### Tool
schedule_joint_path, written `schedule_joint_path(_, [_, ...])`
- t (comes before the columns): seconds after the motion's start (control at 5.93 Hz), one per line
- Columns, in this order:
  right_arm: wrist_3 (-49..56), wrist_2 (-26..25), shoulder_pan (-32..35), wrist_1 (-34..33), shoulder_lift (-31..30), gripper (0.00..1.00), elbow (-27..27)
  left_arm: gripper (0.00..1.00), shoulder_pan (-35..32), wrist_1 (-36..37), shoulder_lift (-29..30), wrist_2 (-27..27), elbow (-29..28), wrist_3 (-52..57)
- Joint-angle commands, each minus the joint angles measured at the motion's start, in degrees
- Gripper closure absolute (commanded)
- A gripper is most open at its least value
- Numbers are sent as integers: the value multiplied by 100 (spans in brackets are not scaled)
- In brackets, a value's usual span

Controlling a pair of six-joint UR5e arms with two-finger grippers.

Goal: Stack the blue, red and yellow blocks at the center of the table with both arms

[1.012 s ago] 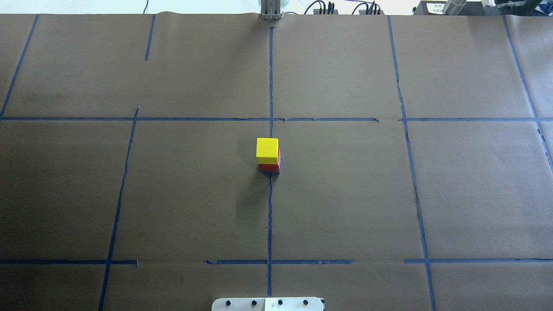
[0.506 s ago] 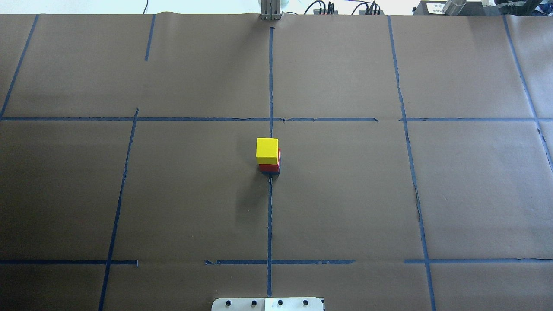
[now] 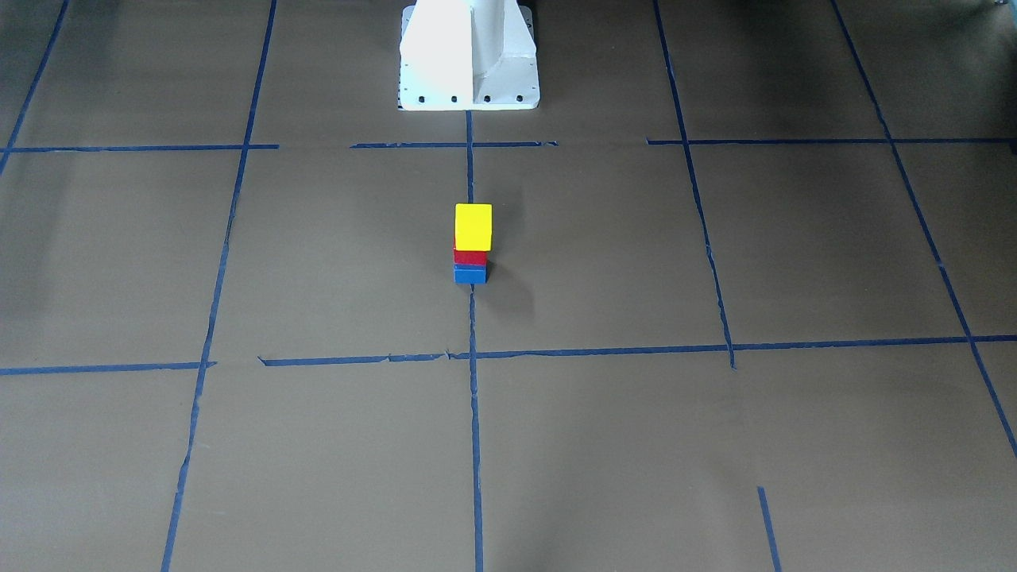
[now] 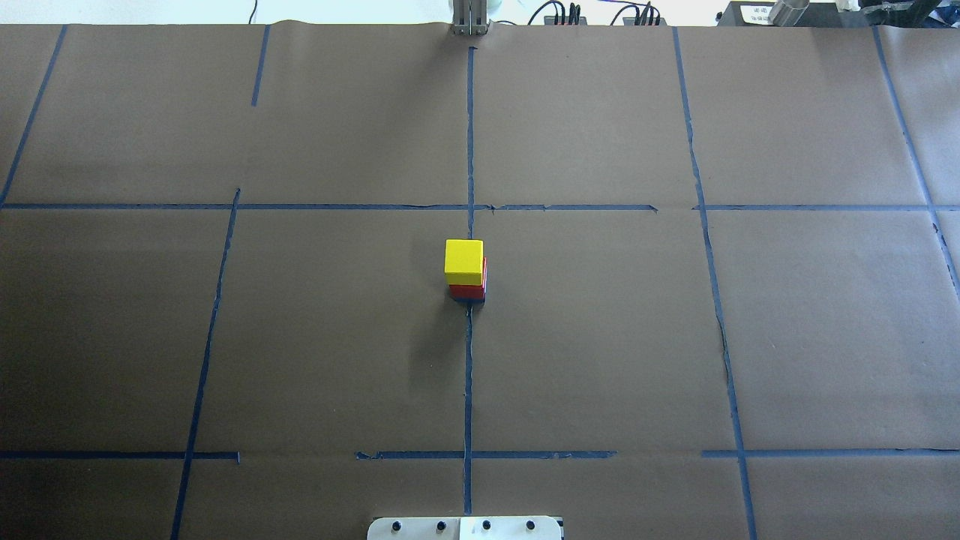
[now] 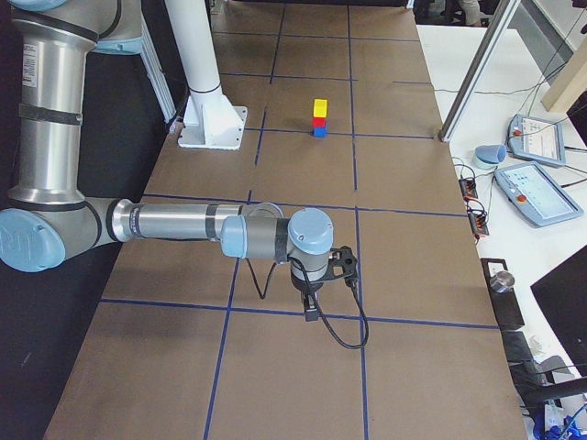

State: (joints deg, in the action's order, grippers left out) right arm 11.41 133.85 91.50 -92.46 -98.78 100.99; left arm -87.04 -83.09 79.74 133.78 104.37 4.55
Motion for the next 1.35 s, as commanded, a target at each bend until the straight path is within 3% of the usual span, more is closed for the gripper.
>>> schedule_joint_path(0.0, [2, 1, 0, 0, -1, 0, 0, 0, 20, -14, 7, -28, 92, 11])
schedule_joint_path(1.18, [11, 1, -9, 0, -10, 0, 0, 0, 20, 48, -46, 7, 40, 11])
